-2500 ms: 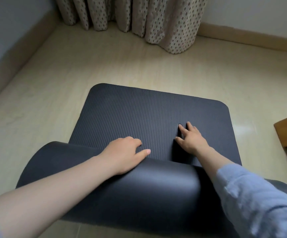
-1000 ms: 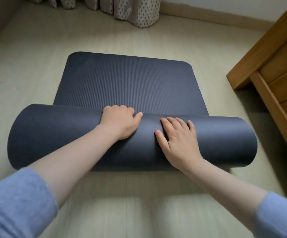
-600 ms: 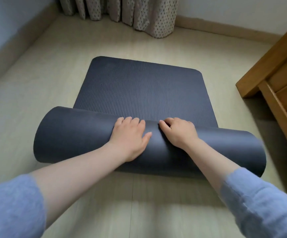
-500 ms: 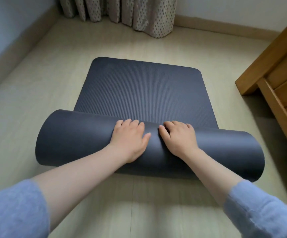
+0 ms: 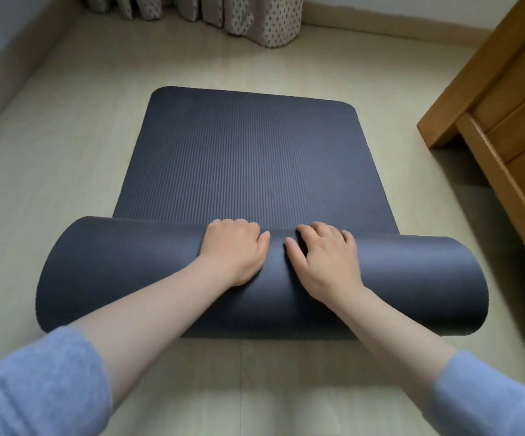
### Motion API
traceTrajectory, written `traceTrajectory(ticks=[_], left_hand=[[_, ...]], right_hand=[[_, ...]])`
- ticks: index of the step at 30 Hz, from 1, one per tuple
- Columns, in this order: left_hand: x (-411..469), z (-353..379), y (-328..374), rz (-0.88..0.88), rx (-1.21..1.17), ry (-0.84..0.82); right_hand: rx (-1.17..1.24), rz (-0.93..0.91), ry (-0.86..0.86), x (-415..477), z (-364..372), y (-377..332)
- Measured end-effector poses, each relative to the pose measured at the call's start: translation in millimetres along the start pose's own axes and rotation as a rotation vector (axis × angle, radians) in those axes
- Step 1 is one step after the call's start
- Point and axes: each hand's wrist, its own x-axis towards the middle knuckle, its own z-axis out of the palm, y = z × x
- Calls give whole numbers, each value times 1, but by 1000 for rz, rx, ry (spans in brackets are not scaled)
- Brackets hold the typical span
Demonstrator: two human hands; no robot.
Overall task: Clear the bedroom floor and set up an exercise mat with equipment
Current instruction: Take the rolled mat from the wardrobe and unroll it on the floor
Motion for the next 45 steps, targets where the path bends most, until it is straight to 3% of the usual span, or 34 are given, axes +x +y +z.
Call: traceTrajectory(ticks=[6,9,15,23,27,34,37,42,45], left_hand=[[-11,15,1,36,66,51],[-12,11,1,48,36,21],[-20,14,9,18,37,-7],[-26,15,18,20,-58,-121],[-46,10,23,21,-60,-46],[-87,19,32,59,11,71],[-102,15,34,75,11,45],[-123,13,37,98,22,12],[-121,13,39,30,-9,-95]], right_hand=[[-13,76,-305,49,16,-10],[-11,30,-233,41,18,-5],[33,-3,92,-7,32,-4],[9,-49,138,-67,18,-2],[34,-110,46,-68,1,5],[-5,53,-386,-36,4,-4],[12,41,-446,-41,3,-3],[-5,-81,-182,-87,2,-2],[-2,-89,-2,-122,7,1]])
